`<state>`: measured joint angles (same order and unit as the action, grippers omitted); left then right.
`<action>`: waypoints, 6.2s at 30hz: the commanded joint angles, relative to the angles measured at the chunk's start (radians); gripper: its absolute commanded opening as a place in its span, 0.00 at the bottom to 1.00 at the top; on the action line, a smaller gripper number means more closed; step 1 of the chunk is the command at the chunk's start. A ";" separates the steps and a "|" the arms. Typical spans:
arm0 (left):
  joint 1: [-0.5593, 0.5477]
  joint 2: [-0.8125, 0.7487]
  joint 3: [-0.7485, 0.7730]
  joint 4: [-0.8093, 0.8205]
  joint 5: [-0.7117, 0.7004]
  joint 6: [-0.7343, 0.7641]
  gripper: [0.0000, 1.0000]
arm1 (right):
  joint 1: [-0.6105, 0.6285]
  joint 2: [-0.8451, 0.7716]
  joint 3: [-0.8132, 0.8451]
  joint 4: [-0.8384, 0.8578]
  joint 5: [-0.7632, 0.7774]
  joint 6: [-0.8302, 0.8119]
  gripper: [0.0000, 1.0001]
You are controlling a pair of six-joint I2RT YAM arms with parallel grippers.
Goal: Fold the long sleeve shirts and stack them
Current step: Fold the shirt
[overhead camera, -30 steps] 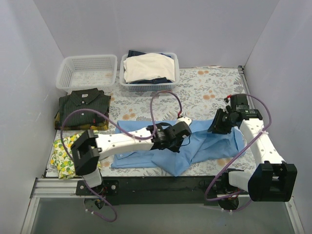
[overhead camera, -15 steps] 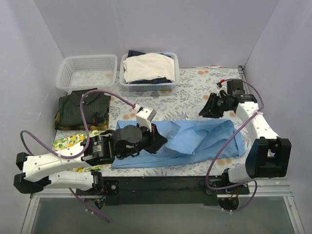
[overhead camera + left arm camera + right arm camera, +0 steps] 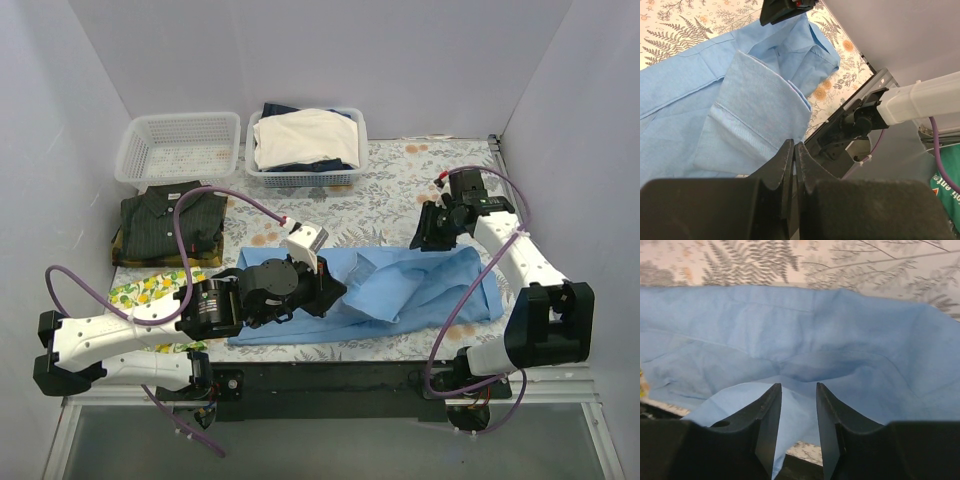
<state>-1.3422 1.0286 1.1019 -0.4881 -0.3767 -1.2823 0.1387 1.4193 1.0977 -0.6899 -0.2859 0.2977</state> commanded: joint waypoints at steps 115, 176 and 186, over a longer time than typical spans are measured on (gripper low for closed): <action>0.000 -0.232 -0.335 -0.387 -0.588 -0.772 0.80 | -0.369 -0.105 -0.252 0.004 0.151 0.238 0.01; 0.560 0.301 0.050 -0.446 -0.186 -0.284 0.00 | -0.370 -0.089 -0.233 0.010 0.120 0.207 0.28; 0.597 0.399 0.136 -0.432 -0.300 -0.218 0.00 | -0.367 -0.151 -0.240 0.000 0.117 0.170 0.57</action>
<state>-0.7742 1.4139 1.2068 -0.9192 -0.5922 -1.5352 -0.2272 1.3216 0.8288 -0.6968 -0.1570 0.4931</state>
